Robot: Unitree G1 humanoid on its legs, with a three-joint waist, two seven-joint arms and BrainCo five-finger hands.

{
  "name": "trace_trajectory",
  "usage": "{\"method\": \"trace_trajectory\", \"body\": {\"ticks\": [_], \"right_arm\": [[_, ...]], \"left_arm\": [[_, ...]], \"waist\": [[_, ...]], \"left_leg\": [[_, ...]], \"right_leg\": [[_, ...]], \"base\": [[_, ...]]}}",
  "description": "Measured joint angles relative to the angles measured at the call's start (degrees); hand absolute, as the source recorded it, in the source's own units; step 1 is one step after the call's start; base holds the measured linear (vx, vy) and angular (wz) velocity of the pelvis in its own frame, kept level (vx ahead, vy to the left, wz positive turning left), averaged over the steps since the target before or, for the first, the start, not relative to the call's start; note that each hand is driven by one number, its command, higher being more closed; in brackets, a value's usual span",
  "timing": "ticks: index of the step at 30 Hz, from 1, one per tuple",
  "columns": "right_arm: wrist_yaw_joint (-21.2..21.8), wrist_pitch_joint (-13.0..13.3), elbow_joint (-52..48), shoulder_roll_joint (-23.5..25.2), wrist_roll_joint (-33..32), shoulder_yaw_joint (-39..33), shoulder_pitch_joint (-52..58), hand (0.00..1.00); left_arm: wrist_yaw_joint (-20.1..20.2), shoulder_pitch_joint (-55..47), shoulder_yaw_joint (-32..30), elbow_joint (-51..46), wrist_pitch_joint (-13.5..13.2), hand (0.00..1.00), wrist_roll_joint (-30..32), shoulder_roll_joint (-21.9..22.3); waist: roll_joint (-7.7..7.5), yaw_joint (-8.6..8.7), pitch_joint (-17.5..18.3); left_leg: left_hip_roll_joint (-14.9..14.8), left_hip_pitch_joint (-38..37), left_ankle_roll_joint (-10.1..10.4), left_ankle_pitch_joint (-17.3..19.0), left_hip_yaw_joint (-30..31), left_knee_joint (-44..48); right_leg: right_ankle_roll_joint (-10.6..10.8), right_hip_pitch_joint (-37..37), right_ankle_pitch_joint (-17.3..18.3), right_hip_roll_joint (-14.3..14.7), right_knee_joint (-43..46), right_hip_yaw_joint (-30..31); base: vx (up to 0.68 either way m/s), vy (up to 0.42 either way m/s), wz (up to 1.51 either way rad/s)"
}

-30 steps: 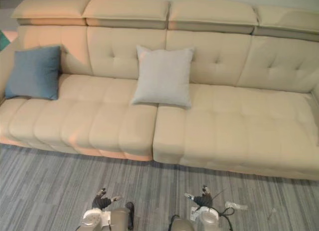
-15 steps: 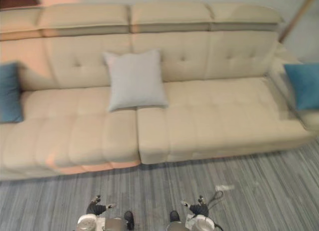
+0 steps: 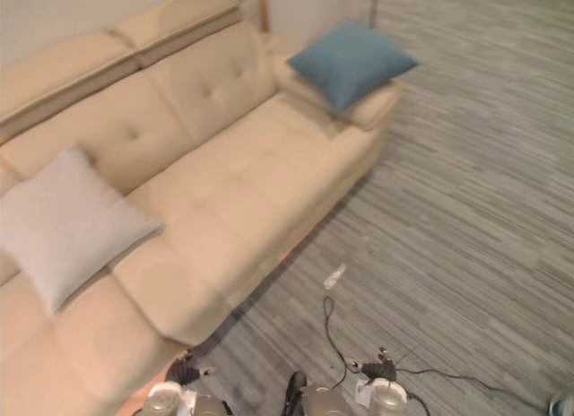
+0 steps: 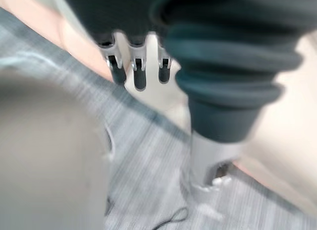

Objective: Pick up cushions and gather them together orderly.

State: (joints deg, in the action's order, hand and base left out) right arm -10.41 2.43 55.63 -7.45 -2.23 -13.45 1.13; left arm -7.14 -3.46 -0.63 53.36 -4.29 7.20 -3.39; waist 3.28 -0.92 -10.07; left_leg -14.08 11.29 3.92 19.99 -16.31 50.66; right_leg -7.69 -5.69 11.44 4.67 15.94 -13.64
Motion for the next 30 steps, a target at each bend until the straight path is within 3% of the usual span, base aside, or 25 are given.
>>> {"method": "trace_trajectory", "body": {"ticks": [4,7,8,10,11,12,13,14,15,16,17,18,21,23,24,25,27,28,29,30], "right_arm": [[-0.9,-0.6,1.0,-0.1,0.0,-2.3,0.1,0.00],[-1.0,-1.3,1.9,0.3,0.0,-2.8,0.0,0.00],[-0.9,-1.3,1.8,0.6,0.0,-2.8,-0.2,0.00],[-0.9,-1.3,1.7,1.2,0.1,-2.7,-0.5,0.00],[-0.8,-1.3,1.8,1.6,0.1,-2.7,-0.5,0.00],[-0.7,-1.3,1.8,1.9,0.2,-2.7,-0.6,0.00],[-0.7,-1.4,1.8,2.2,0.4,-2.8,-0.7,0.00],[-0.6,-1.4,1.9,2.5,1.1,-3.0,-0.7,0.00],[-0.5,-1.5,1.8,2.7,1.9,-3.2,-0.6,0.00],[-0.2,-1.5,1.9,2.9,2.3,-3.2,0.0,0.00],[-0.2,-1.7,1.9,2.8,2.3,-3.2,0.0,0.00],[-0.1,-1.7,1.8,2.7,2.3,-3.3,-0.4,0.00],[0.2,-1.6,1.7,2.3,2.3,-3.2,-1.9,0.00],[0.3,-1.6,1.6,2.1,2.3,-3.2,-2.5,0.00],[0.3,-1.6,2.0,1.6,2.3,-3.3,-2.2,0.00],[0.3,-1.5,1.9,0.5,2.3,-3.3,-2.4,0.00],[0.3,-1.5,1.9,0.3,2.3,-3.9,-2.4,0.00],[0.3,-1.5,1.9,0.3,2.3,-4.3,-2.3,0.00],[0.3,-1.5,2.0,0.3,2.2,-4.3,-2.2,0.00],[0.3,-1.7,2.1,0.4,2.2,-4.4,-1.6,0.00]], "left_arm": [[-0.2,0.4,0.0,-1.3,-0.2,0.00,-0.2,0.7],[-0.2,0.5,0.0,-1.8,-0.2,0.00,-0.8,1.3],[-0.2,0.4,0.0,-2.1,-0.3,0.00,-1.2,1.3],[-0.1,0.5,-0.1,-2.3,-0.3,0.00,-1.8,0.8],[-0.1,0.4,-0.2,-2.7,-0.2,0.00,-1.9,0.6],[-0.1,0.5,-0.2,-2.9,-0.2,0.00,-2.3,0.6],[-0.1,0.4,0.0,-2.9,0.0,0.00,-2.4,-0.1],[-0.1,0.2,0.9,-2.8,0.4,0.00,-2.5,-0.5],[-0.1,0.1,2.2,-2.7,0.8,0.00,-2.7,-0.9],[-0.1,0.1,3.4,-2.8,0.9,0.00,-2.8,-1.6],[-0.2,0.1,3.9,-2.9,0.9,0.00,-2.8,-1.8],[-0.3,0.2,3.9,-3.1,0.9,0.00,-2.8,-2.0],[-0.4,1.3,3.8,-3.2,0.9,0.00,-2.8,-2.7],[-0.4,1.5,4.0,-2.8,0.9,0.00,-2.8,-2.8],[-0.4,1.5,3.9,-1.5,0.9,0.00,-2.7,-2.8],[-0.3,1.7,3.9,-0.3,1.0,0.00,-2.6,-1.4],[-0.4,1.9,3.9,-0.2,0.8,0.00,-2.5,-0.2],[-0.4,2.6,3.9,0.1,0.8,0.00,-2.5,0.5],[-0.4,2.8,3.9,0.3,0.8,0.00,-2.5,0.6],[-0.3,2.8,3.9,0.5,0.7,0.00,-2.7,1.0]], "waist": [[0.31,-1.07,-0.5],[1.11,-2.50,-0.7],[0.97,-3.09,-0.5],[0.02,-3.19,-0.1],[-1.32,-3.38,0.0],[-2.25,-3.73,-0.3],[-2.57,-3.73,-0.5],[-2.55,-3.13,-0.7],[-2.60,-2.23,-0.8],[-2.81,-1.87,-0.9],[-2.21,-1.84,-1.2],[-1.99,-1.74,-1.3],[-1.12,-1.25,-1.9],[-1.93,-1.08,-1.9],[-2.29,-1.00,-2.0],[0.34,-1.00,-2.2],[0.86,-0.26,-1.8],[1.02,0.40,-1.8],[0.98,0.56,-1.9],[1.04,0.73,-2.4]], "left_leg": [[9.3,5.5,1.7,-1.6,10.8,-18.3],[11.4,6.2,3.1,-9.8,16.3,-33.8],[11.3,5.8,1.6,-13.2,16.9,-33.6],[12.2,5.5,-1.5,-13.7,16.0,-30.7],[12.2,5.1,-2.3,-10.6,13.0,-28.8],[12.0,3.6,-3.0,-8.5,10.5,-27.6],[11.9,1.4,-3.6,-6.6,9.1,-26.9],[11.9,-1.3,-4.2,-4.5,8.8,-26.2],[11.9,-3.6,-4.5,-3.4,8.7,-26.0],[11.9,-6.8,-5.1,-3.0,7.9,-26.9],[11.6,-10.2,-5.1,-3.0,7.5,-29.3],[11.0,-12.8,-5.1,-3.0,7.4,-31.7],[8.4,-17.7,-5.0,-3.0,7.1,-37.1],[8.0,-20.1,-4.3,-3.1,6.5,-38.5],[8.3,-22.4,-1.8,-2.2,7.2,-38.3],[6.4,-23.2,-0.5,-2.7,9.1,-36.8],[6.2,-21.5,3.2,-6.4,11.0,-32.0],[5.9,-16.6,3.9,-11.5,12.4,-22.2],[5.4,-14.4,4.5,-14.4,12.6,-17.2],[3.3,-9.5,5.3,-17.3,12.3,-5.5]], "right_leg": [[0.0,2.9,0.0,0.4,-2.9,9.1],[1.1,5.7,0.1,1.1,-6.3,14.5],[2.0,6.3,1.5,1.5,-5.9,17.3],[4.1,5.5,5.1,0.7,-2.0,20.2],[8.2,3.6,7.7,-0.4,4.7,20.9],[13.8,0.8,9.0,-1.0,12.6,20.5],[20.0,-1.7,8.7,-1.8,20.7,19.5],[23.5,-4.9,7.3,-3.1,30.1,17.0],[23.0,-6.5,7.2,-4.7,35.9,14.2],[20.3,-8.4,7.9,-7.9,40.4,10.0],[15.8,-10.0,8.6,-10.3,40.1,6.1],[13.0,-11.4,9.1,-11.7,37.5,2.9],[10.9,-17.0,7.5,-11.9,24.6,-0.5],[10.8,-18.7,-0.7,-11.2,11.5,0.6],[7.0,-18.4,-11.8,-10.9,6.8,3.2],[6.9,-18.6,-10.7,-9.8,10.9,3.1],[6.3,-18.5,-6.2,-10.0,13.7,2.7],[5.8,-16.7,-4.0,-10.1,13.3,2.2],[5.6,-15.1,-3.4,-10.2,12.4,1.8],[5.2,-9.9,-2.9,-9.4,8.8,1.0]], "base": [[0.22,0.087,-1.23],[0.31,0.146,-1.16],[0.37,0.185,-1.00],[0.45,0.207,-0.92],[0.55,0.228,-1.00],[0.47,0.176,-1.04],[0.46,0.165,-0.84],[0.37,0.121,-0.48],[0.48,0.113,-0.25],[0.48,0.059,-0.24],[0.59,0.026,-0.33],[0.48,-0.013,-0.31],[0.52,-0.119,-0.17],[0.47,-0.170,-0.05],[0.57,-0.186,-0.16],[0.68,-0.231,-0.10],[0.54,-0.209,0.02],[0.52,-0.228,0.17],[0.51,-0.229,0.30],[0.49,-0.198,0.16]]}}
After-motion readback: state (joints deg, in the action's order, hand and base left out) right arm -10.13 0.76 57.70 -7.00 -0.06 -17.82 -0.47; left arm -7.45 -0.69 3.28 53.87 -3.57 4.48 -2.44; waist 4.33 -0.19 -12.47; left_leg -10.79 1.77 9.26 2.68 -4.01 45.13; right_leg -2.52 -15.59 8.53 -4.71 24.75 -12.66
